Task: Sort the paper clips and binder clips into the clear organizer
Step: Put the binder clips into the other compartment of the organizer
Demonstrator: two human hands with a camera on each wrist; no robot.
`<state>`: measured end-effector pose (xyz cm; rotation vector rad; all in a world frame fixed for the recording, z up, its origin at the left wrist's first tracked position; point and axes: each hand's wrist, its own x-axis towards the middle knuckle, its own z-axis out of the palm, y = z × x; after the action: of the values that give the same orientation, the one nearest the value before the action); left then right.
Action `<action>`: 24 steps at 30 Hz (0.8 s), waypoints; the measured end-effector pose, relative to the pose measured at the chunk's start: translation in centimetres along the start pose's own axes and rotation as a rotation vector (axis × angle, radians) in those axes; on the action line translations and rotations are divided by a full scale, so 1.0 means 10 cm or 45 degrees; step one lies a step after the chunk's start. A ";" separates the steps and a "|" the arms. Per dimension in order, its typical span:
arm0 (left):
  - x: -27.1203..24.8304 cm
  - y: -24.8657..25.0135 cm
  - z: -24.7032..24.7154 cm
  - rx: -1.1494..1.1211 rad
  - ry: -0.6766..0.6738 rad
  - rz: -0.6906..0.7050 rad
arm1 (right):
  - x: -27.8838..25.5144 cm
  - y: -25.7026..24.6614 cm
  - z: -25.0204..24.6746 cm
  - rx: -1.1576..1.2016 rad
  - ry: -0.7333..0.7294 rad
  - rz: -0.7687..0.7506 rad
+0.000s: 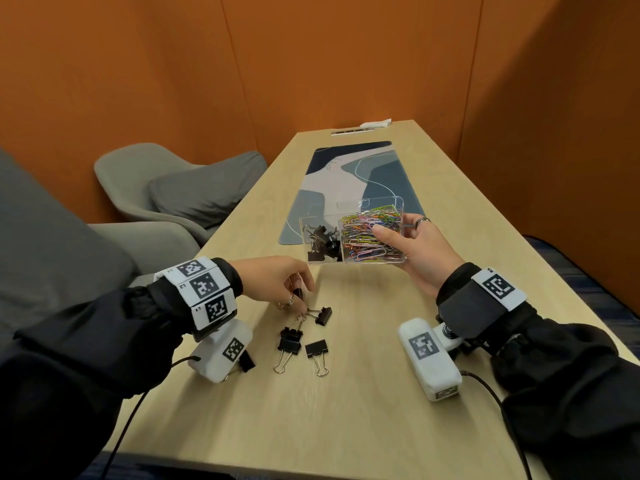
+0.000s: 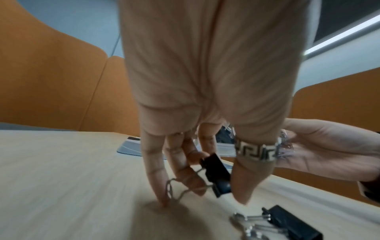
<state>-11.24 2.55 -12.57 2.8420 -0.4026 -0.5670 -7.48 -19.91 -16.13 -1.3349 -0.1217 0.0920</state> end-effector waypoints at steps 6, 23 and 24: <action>0.00 0.03 -0.03 -0.098 -0.050 -0.035 | 0.00 0.00 0.00 0.016 -0.014 0.001; 0.05 0.12 0.01 -0.173 -0.149 0.184 | 0.02 0.02 -0.01 0.028 -0.009 -0.003; 0.06 0.12 0.03 -0.149 -0.150 0.201 | 0.02 0.02 -0.01 0.028 -0.008 -0.004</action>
<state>-11.11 1.22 -12.77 2.6448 -0.5882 -0.7030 -7.24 -19.92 -16.37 -1.3125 -0.1280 0.0946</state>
